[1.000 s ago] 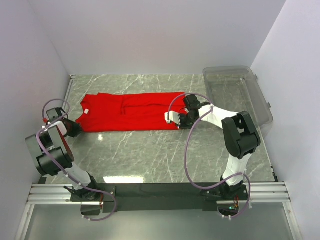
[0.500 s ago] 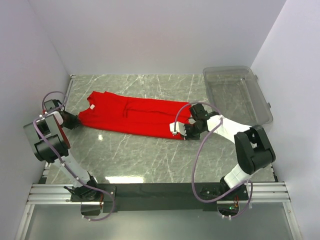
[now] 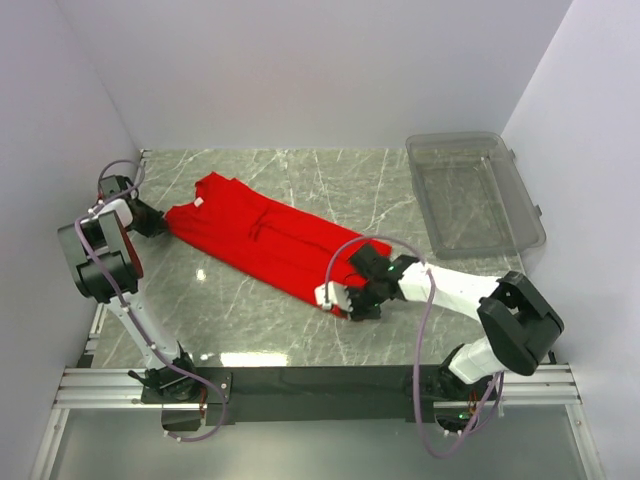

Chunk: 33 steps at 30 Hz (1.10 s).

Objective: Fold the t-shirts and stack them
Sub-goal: Fold the tshirt

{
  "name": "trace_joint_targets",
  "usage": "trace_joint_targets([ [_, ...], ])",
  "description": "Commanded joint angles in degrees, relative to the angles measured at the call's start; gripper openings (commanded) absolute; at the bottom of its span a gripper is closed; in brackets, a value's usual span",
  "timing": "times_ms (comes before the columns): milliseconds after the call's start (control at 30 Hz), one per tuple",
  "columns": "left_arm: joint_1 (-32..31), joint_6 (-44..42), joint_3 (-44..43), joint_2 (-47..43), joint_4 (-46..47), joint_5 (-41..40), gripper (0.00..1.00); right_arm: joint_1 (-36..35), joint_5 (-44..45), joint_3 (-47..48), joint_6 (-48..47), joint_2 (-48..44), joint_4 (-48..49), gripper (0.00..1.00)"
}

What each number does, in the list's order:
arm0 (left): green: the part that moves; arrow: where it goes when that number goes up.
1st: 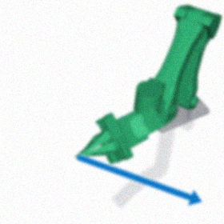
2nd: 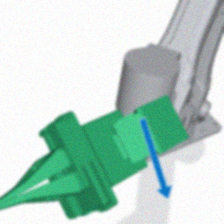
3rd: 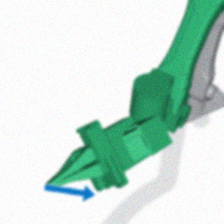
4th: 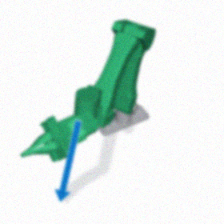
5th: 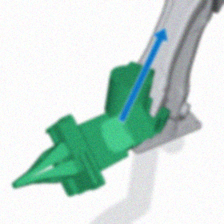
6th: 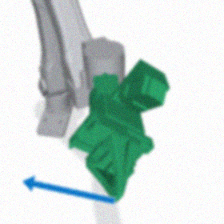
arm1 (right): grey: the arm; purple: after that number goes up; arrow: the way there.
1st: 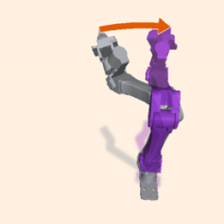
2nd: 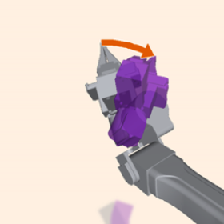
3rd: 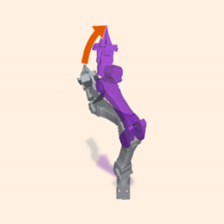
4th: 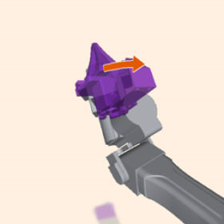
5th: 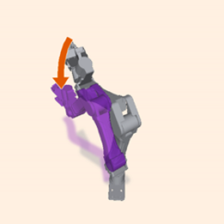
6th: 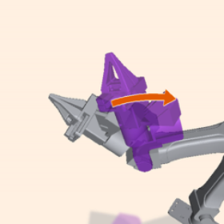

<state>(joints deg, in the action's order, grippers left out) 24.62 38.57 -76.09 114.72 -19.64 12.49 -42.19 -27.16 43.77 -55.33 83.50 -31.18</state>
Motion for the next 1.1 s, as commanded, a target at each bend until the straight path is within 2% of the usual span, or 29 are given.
trace_joint_targets([
  [0, 0.08, -0.95, -3.71, 0.16, 1.71, -5.55, 0.01, -8.66, -1.49, -0.79, 8.38, -2.03, -2.32, 0.0],
  [100, -0.36, -2.88, -5.81, 0.42, 2.23, -5.2, 0.05, -12.9, -2.37, 1.22, 11.81, -0.28, -0.64, 0.01],
  [167, -0.54, -4.63, -5.65, -1.42, 3.81, -5.02, 0.17, -14.49, -2.63, 4.2, 13.23, 1.3, -0.72, 0.25],
  [200, -0.63, -5.34, -4.6, -2.64, 4.43, -5.72, 0.23, -14.41, -2.99, 5.26, 13.49, 1.48, -1.16, 0.31],
  [233, -0.71, -5.95, -4.07, -5.7, 5.3, -6.33, 0.34, -14.23, -2.03, 6.75, 13.49, 0.96, -0.99, 0.42],
  [300, -1.07, -7.97, -3.19, -8.62, 6.37, -8.0, 0.42, -13.62, -0.45, 7.99, 13.41, -0.18, -0.2, 0.51],
  [433, -1.16, -10.44, -2.66, -15.12, 5.23, -10.02, 0.52, -8.0, -2.45, 14.65, 13.49, -0.89, -1.51, 0.55],
  [533, -1.16, -11.58, -1.25, -18.98, 3.82, -11.52, 0.55, -1.24, -4.47, 19.92, 16.82, 1.73, -0.12, 0.55],
  [600, -1.07, -12.37, 0.5, -22.41, 3.12, -11.79, 0.56, 3.77, -4.32, 23.36, 23.31, 5.94, 3.38, 0.56],
  [667, -1.07, -12.46, 2.61, -25.49, 3.46, -10.74, 0.57, 6.76, -3.0, 31.35, 31.72, 10.51, 4.02, 0.56],
  [833, 0.33, -8.61, 13.67, -38.58, 5.04, -7.58, 0.73, 7.92, -4.48, 55.14, 49.5, 30.11, 0.5, 0.58],
  [967, 2.53, -4.12, 22.46, -48.17, 6.54, -1.87, 0.74, 7.92, -1.24, 66.16, 64.27, 39.88, 2.97, 0.61],
  [1067, 2.62, -2.01, 28.01, -53.27, 6.81, 1.3, 0.74, 8.97, 0.52, 72.5, 68.32, 45.42, 4.8, 0.62],
])
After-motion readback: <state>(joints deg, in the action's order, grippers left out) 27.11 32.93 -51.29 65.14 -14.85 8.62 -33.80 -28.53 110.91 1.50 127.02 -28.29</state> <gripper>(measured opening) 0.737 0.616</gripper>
